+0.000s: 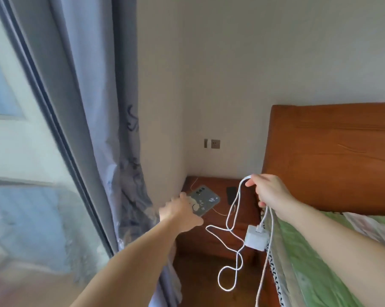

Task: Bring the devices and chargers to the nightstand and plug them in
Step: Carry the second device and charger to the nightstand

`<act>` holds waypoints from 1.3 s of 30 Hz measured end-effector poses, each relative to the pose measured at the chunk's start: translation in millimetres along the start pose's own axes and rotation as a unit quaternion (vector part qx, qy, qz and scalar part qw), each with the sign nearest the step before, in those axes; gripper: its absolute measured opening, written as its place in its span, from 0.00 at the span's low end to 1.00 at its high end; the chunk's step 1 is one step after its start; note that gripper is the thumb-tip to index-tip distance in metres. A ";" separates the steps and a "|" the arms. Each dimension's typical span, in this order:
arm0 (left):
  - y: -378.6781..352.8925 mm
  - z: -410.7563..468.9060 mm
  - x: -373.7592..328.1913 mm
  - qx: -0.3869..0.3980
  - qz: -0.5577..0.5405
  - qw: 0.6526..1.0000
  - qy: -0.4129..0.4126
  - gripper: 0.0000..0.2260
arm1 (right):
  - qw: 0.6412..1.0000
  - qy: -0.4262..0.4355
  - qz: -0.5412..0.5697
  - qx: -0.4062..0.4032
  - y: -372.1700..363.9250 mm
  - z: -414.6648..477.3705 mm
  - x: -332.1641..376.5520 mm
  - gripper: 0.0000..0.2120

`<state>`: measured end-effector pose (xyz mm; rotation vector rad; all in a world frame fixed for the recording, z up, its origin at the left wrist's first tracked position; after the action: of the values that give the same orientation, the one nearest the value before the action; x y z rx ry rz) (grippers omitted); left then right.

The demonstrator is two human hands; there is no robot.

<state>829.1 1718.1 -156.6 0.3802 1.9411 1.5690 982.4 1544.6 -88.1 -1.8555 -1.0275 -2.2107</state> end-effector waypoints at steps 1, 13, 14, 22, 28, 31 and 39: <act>2.3 20.9 -7.0 0.000 0.001 1.000 0.003 0.36 | 1.000 -0.001 0.007 0.008 -2.7 25.1 1.3 0.13; -23.9 250.3 -64.4 0.008 -0.038 0.999 0.029 0.40 | 0.998 0.035 0.043 0.007 -24.4 272.6 18.2 0.15; -30.5 272.0 -66.9 0.013 -0.044 0.998 0.031 0.40 | 0.999 0.028 0.042 0.010 -31.2 293.5 11.6 0.14; -81.7 427.5 -79.1 0.057 -0.050 0.996 0.043 0.39 | 0.994 -0.102 0.044 0.022 -105.0 448.2 -72.4 0.13; -116.6 489.7 -83.3 0.086 -0.019 0.994 0.063 0.39 | 0.978 -0.187 0.093 0.018 -145.2 520.8 -130.2 0.14; -132.1 509.7 -87.1 0.097 -0.009 0.992 0.078 0.40 | 0.965 -0.225 0.131 0.017 -154.5 547.9 -160.5 0.13; -174.5 533.4 -99.4 0.115 -0.016 0.985 0.131 0.39 | 0.923 -0.349 0.160 0.000 -175.7 585.9 -257.8 0.13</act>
<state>1260.0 2032.8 -356.9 0.2444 2.3287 1.4368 1465.4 1901.1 -371.3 -2.6567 -0.6950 -1.3787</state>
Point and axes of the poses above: each hand's wrist, its own z-axis towards the middle knuckle, its own y-axis out of the back of the hand, x = y × z, the point moved 1 cm from there along z, towards the middle knuckle, and after that the axes turned 5 degrees about y, right-handed, at the moved point
